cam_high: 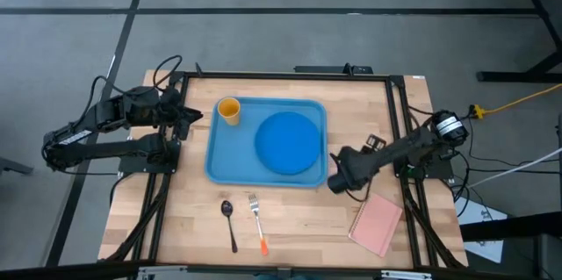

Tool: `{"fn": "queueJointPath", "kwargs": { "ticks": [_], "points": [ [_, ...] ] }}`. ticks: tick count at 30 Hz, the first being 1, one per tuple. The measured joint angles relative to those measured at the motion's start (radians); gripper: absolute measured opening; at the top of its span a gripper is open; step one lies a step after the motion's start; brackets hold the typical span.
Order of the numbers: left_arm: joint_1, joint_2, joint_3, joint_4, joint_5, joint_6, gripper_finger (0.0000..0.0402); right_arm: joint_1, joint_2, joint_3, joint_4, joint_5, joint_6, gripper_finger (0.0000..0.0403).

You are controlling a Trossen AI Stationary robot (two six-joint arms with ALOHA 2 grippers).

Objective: Pick and place plate/cup/fork/spoon on tray
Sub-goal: Put the black spoon on the light blue tray to the bottom of the yellow cup

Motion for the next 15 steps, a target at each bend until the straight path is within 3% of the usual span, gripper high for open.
{"fn": "queueJointPath", "kwargs": {
  "ticks": [8,15],
  "points": [
    [0.000,0.000,0.000,0.000,0.127,-0.010,0.0070,0.082,0.001,0.000,0.174,-0.068,0.108,0.0119],
    [0.000,0.000,0.000,0.001,0.219,-0.017,0.0070,0.124,0.001,0.116,0.287,0.015,0.098,0.0119]
  ]
}}
